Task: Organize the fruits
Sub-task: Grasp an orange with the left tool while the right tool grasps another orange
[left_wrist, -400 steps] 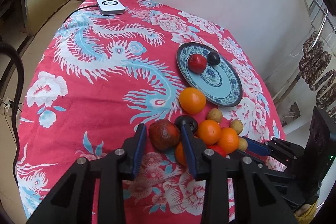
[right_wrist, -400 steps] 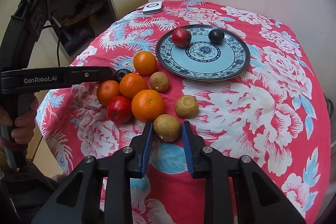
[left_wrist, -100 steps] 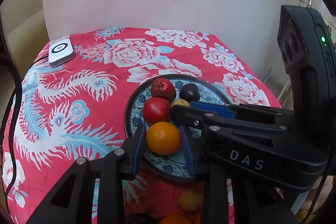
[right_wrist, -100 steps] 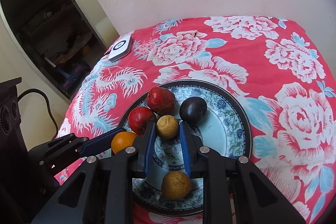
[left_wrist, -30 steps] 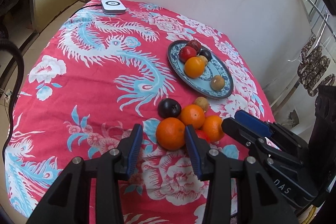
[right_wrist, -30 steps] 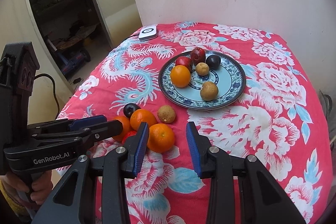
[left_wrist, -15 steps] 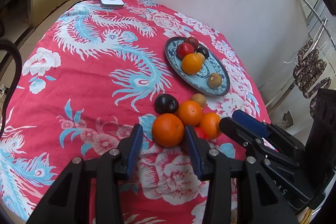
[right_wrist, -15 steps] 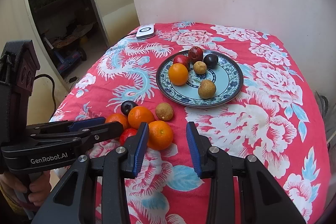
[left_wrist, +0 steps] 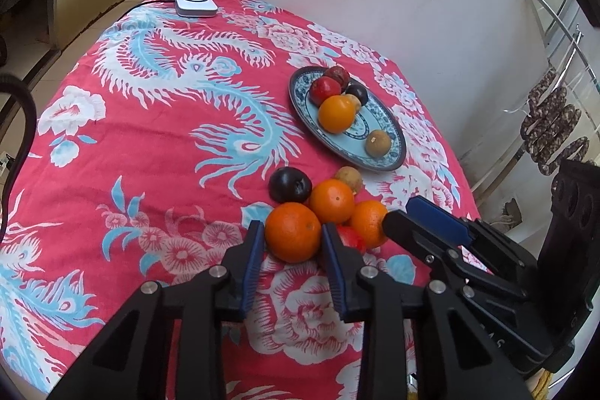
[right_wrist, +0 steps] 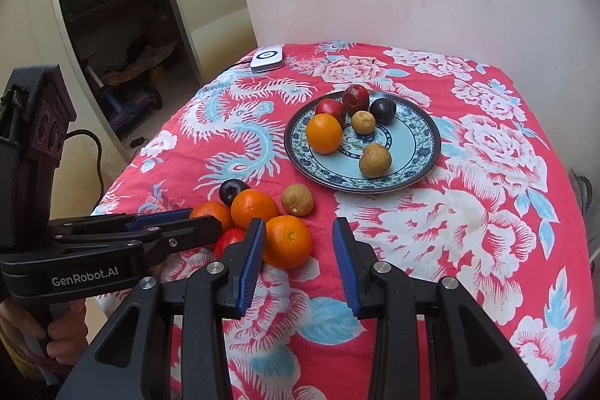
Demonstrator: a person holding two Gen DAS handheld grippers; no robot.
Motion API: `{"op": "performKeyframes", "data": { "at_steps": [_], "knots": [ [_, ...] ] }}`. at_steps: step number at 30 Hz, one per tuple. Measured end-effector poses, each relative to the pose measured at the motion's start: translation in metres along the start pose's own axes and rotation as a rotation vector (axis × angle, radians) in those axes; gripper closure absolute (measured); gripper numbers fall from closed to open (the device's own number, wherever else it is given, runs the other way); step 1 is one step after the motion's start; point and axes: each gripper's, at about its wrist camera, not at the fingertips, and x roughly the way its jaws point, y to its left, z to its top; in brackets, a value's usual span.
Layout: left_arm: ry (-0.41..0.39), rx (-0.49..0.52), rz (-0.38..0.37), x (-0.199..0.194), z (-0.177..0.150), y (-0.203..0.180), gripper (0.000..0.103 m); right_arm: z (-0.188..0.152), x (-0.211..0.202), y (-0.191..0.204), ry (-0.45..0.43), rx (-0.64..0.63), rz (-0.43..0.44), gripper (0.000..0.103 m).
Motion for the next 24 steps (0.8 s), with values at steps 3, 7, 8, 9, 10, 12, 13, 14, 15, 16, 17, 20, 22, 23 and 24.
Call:
{"op": "performKeyframes", "data": {
  "at_steps": [3, 7, 8, 9, 10, 12, 13, 14, 15, 16, 17, 20, 22, 23, 24],
  "knots": [
    [-0.007, -0.003, 0.006, -0.0021, -0.0011, 0.0006, 0.070, -0.0012, -0.0017, -0.0020, -0.006, 0.001, -0.007, 0.065],
    [-0.016, -0.005, 0.018, -0.0042, -0.0012, 0.0011, 0.071, -0.0036, -0.0001, -0.0052, -0.001, 0.010, -0.003, 0.065],
    [-0.017, -0.005, 0.021, -0.0043, -0.0009, 0.0011, 0.071, -0.0042, 0.0001, -0.0054, 0.000, 0.011, -0.001, 0.065],
    [-0.019, -0.005, 0.023, -0.0047, -0.0006, 0.0013, 0.071, -0.0048, 0.0004, -0.0059, 0.000, 0.012, 0.001, 0.065],
    [-0.020, -0.004, 0.025, -0.0049, -0.0004, 0.0012, 0.070, -0.0050, 0.0006, -0.0062, 0.000, 0.013, 0.004, 0.065],
    [-0.023, -0.003, 0.029, -0.0054, -0.0003, 0.0008, 0.070, -0.0051, 0.0009, -0.0063, -0.001, 0.013, 0.009, 0.065],
    [-0.024, -0.002, 0.031, -0.0057, -0.0004, 0.0007, 0.070, -0.0051, 0.0011, -0.0064, -0.001, 0.013, 0.012, 0.065],
    [-0.025, -0.001, 0.033, -0.0057, -0.0002, 0.0007, 0.071, -0.0051, 0.0014, -0.0062, -0.001, 0.014, 0.015, 0.065],
    [-0.026, 0.000, 0.035, -0.0057, -0.0002, 0.0007, 0.071, -0.0052, 0.0017, -0.0059, -0.001, 0.014, 0.018, 0.065],
    [-0.027, 0.000, 0.038, -0.0058, -0.0001, 0.0009, 0.070, -0.0052, 0.0020, -0.0056, -0.001, 0.013, 0.021, 0.065],
    [-0.028, 0.000, 0.040, -0.0057, 0.0000, 0.0008, 0.070, -0.0054, 0.0021, -0.0053, -0.001, 0.011, 0.023, 0.065],
    [-0.031, 0.000, 0.042, -0.0065, 0.0001, 0.0013, 0.071, -0.0065, 0.0024, -0.0032, 0.002, 0.001, 0.031, 0.065],
    [-0.030, 0.000, 0.041, -0.0065, 0.0001, 0.0014, 0.071, -0.0071, 0.0030, -0.0022, 0.004, -0.003, 0.037, 0.065],
    [-0.030, 0.000, 0.041, -0.0065, 0.0002, 0.0014, 0.071, -0.0072, 0.0033, -0.0017, 0.004, -0.005, 0.038, 0.065],
    [-0.030, 0.000, 0.041, -0.0066, 0.0003, 0.0014, 0.071, -0.0072, 0.0037, -0.0012, 0.004, -0.006, 0.039, 0.065]
  ]
}}
